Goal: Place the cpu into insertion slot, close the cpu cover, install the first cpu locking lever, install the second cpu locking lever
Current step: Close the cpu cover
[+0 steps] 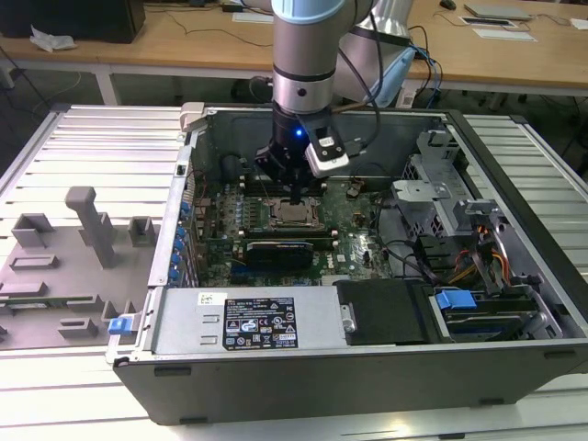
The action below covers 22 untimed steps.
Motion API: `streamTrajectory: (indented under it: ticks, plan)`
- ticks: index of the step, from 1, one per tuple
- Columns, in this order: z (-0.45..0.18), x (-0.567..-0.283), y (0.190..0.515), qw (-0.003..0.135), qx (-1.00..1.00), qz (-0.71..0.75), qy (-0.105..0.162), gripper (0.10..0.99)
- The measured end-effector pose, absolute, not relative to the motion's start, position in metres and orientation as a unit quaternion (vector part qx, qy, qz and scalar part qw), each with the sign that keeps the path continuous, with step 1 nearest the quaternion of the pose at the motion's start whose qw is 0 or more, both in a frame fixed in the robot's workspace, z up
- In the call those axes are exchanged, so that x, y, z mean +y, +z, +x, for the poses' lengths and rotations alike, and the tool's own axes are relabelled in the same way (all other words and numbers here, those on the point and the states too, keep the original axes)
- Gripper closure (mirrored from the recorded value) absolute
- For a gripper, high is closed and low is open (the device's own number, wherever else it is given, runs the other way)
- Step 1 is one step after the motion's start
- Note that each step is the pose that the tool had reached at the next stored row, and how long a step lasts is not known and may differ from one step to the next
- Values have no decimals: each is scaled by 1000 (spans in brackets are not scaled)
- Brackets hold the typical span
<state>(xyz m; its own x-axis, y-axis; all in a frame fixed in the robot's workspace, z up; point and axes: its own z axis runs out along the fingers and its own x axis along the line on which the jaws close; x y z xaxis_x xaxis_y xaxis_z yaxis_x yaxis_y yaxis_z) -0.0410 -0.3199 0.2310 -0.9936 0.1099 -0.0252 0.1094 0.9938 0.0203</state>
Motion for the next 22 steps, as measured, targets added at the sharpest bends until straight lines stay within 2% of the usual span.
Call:
streamTrajectory:
  ticks: [7, 22]
  plan:
    - [-41, -320, 231, 15, 1000, -9, 10, 980]
    - [-42, -328, 227, 15, 1000, -10, 10, 980]
